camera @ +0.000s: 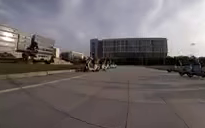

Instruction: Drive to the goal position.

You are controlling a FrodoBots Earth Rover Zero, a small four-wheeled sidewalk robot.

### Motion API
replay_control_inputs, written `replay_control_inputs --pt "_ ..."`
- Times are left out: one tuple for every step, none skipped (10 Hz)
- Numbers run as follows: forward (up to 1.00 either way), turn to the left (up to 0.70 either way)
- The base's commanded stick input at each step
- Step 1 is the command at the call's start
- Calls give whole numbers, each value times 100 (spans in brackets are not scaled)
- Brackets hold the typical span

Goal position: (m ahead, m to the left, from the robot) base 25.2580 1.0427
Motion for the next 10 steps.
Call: replay_control_inputs --pt "45 0" --pt "45 0" --pt "45 0" --pt "45 0" --pt "45 0" --pt "45 0" --pt "45 0" --pt "45 0" --pt "45 0" --pt "45 0"
